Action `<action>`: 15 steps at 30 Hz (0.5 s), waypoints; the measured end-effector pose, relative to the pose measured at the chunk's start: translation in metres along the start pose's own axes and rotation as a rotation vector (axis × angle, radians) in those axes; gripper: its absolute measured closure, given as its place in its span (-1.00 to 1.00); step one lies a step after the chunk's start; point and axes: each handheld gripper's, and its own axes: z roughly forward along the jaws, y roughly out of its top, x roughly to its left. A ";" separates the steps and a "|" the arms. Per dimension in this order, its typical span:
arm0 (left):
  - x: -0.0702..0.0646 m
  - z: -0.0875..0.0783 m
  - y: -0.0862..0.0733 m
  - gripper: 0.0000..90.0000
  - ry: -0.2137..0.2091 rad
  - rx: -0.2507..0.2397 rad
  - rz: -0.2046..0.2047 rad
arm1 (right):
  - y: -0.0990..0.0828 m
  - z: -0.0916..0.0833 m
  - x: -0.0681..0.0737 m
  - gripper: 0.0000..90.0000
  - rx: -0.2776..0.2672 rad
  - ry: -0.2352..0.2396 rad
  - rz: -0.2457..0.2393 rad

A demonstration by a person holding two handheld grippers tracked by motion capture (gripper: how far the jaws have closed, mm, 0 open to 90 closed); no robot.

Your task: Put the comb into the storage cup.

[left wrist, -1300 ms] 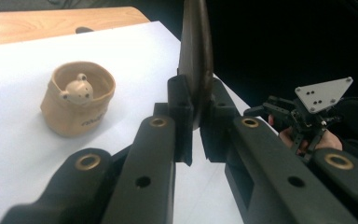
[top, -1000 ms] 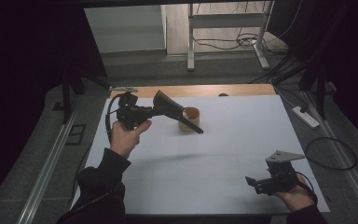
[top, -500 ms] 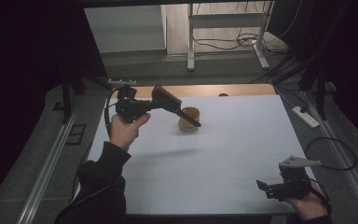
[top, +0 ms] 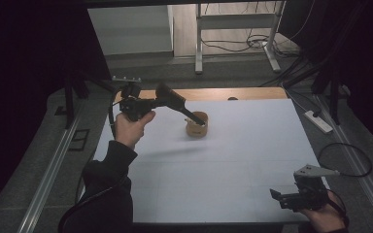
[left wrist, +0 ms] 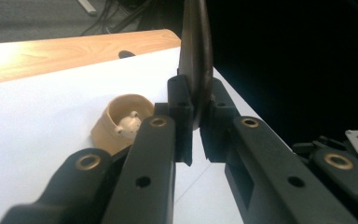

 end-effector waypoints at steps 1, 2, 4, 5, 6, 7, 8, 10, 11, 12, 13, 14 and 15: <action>0.000 0.001 0.001 0.84 0.004 0.000 -0.004 | 0.000 0.000 0.000 -1.00 -0.003 -0.002 0.000; 0.001 0.002 0.003 0.84 0.008 0.000 -0.001 | 0.000 0.000 0.000 -1.00 -0.005 -0.002 -0.002; 0.000 0.003 0.005 0.84 0.016 0.000 0.001 | 0.000 -0.001 0.000 -1.00 -0.009 -0.002 -0.005; 0.001 0.005 0.006 0.84 0.018 -0.001 0.003 | 0.000 -0.001 0.001 -1.00 -0.010 -0.003 -0.006; 0.001 0.006 0.007 0.84 0.022 -0.002 0.001 | -0.001 -0.001 0.001 -1.00 -0.013 -0.003 -0.006; 0.001 0.007 0.008 0.84 0.026 0.000 0.002 | -0.001 -0.001 0.001 -1.00 -0.015 -0.003 -0.005; 0.001 0.008 0.009 0.84 0.030 0.000 0.004 | -0.001 -0.001 0.000 -1.00 -0.017 -0.003 -0.004; 0.002 0.009 0.011 0.84 0.038 0.000 0.004 | -0.001 -0.002 0.000 -1.00 -0.019 -0.003 -0.003; 0.003 0.010 0.011 0.84 0.041 -0.005 0.000 | -0.001 -0.002 0.000 -1.00 -0.021 -0.003 -0.003; 0.004 0.011 0.012 0.84 0.042 -0.008 -0.002 | -0.001 -0.002 0.000 -1.00 -0.021 -0.003 -0.004; 0.004 0.012 0.013 0.84 0.043 -0.009 -0.006 | -0.001 -0.002 0.000 -1.00 -0.022 -0.003 -0.004; 0.005 0.013 0.014 0.84 0.047 -0.008 -0.004 | -0.001 -0.002 0.000 -1.00 -0.022 -0.003 -0.004; 0.006 0.014 0.014 0.84 0.048 -0.008 -0.007 | -0.001 -0.002 0.000 -1.00 -0.022 -0.003 -0.004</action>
